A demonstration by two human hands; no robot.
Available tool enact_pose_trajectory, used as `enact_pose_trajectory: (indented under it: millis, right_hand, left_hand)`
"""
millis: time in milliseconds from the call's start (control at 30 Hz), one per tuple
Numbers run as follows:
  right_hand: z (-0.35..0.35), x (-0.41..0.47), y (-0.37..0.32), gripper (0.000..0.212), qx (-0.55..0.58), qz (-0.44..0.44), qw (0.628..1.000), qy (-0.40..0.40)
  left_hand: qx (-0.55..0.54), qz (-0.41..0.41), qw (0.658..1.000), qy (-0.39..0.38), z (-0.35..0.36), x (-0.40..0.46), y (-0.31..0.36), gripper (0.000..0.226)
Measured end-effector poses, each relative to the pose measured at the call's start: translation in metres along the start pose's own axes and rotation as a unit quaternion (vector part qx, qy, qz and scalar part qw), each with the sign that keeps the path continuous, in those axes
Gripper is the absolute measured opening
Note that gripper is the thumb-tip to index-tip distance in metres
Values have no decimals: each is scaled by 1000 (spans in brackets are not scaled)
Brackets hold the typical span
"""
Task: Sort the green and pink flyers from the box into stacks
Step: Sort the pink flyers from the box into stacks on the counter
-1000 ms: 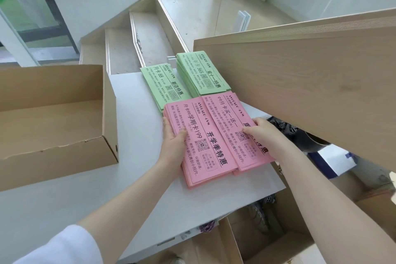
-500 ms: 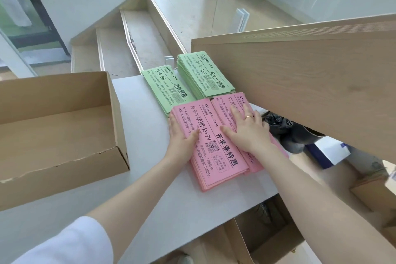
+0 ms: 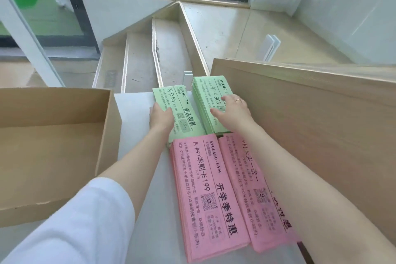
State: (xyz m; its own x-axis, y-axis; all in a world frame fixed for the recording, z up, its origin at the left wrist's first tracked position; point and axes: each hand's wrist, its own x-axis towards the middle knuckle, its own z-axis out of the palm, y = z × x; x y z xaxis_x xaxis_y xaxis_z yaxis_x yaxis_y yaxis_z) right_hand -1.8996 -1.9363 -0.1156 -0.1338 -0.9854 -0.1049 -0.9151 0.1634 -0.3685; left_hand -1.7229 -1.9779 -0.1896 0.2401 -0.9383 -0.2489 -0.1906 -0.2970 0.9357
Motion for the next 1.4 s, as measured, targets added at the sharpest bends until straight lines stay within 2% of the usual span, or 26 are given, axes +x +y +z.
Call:
enact_pose_trajectory:
  millis: [100, 200, 333, 433, 533, 667, 767, 800, 867, 900, 933, 1000, 1067, 1100, 1167, 1233, 1300, 1400]
  right_hand:
    - [0, 39, 11, 68, 32, 52, 998, -21]
    - [2, 61, 14, 88, 37, 90, 994, -53]
    - [7, 70, 5, 117, -10, 80, 993, -91]
    - [9, 73, 3, 125, -27, 84, 990, -107]
    - [11, 76, 4, 123, -11, 90, 988, -123]
    - [14, 75, 2, 118, -5, 88, 989, -120]
    - [14, 73, 3, 116, 3, 88, 989, -117]
    - [14, 69, 2, 114, -7, 78, 992, -96]
    - [12, 56, 1, 103, -50, 15, 999, 1]
    - [9, 47, 0, 94, -61, -27, 997, 42]
    - [5, 37, 0, 82, -54, -60, 996, 49]
    - [-4, 14, 7, 60, -19, -75, 997, -13]
    - [-8, -13, 24, 52, 1, -42, 997, -66]
    - [-9, -26, 33, 51, 19, -15, 998, -58]
    - [-11, -50, 49, 55, 51, 53, 997, -27]
    - [-7, -66, 62, 52, 74, 107, 990, -48]
    - [-2, -75, 69, 45, 123, 121, 982, -73]
    - [6, -80, 72, 50, 152, 94, 982, -59]
  left_hand:
    - [95, 5, 995, 23, 7, 31, -2, 38]
    - [193, 35, 980, 33, 11, 50, -1, 54]
    - [291, 56, 955, 1, 16, 55, -2, 72]
    - [309, 74, 948, -16, 19, 52, 0, 74]
    - [285, 68, 956, -28, 20, 50, 3, 74]
    - [182, 47, 980, -65, 17, 42, 11, 71]
    - [137, 28, 986, -96, 10, 35, 17, 70]
    - [141, 24, 985, -99, 8, 31, 20, 70]
    - [183, 45, 979, -79, 8, 18, 30, 69]
    - [202, 73, 975, -62, 9, 5, 36, 68]
    - [212, 107, 970, -52, 8, -11, 42, 64]
    - [223, 180, 955, -77, 3, -51, 46, 57]
    - [220, 203, 947, -113, -10, -91, 36, 58]
    - [183, 183, 959, -116, -18, -105, 28, 61]
    - [29, 88, 992, -89, -31, -127, 13, 65]
    - [-91, -9, 992, -87, -37, -139, -5, 67]
    - [-116, -37, 983, -137, -34, -152, -18, 65]
    - [-127, -29, 976, -177, -28, -163, -23, 47]
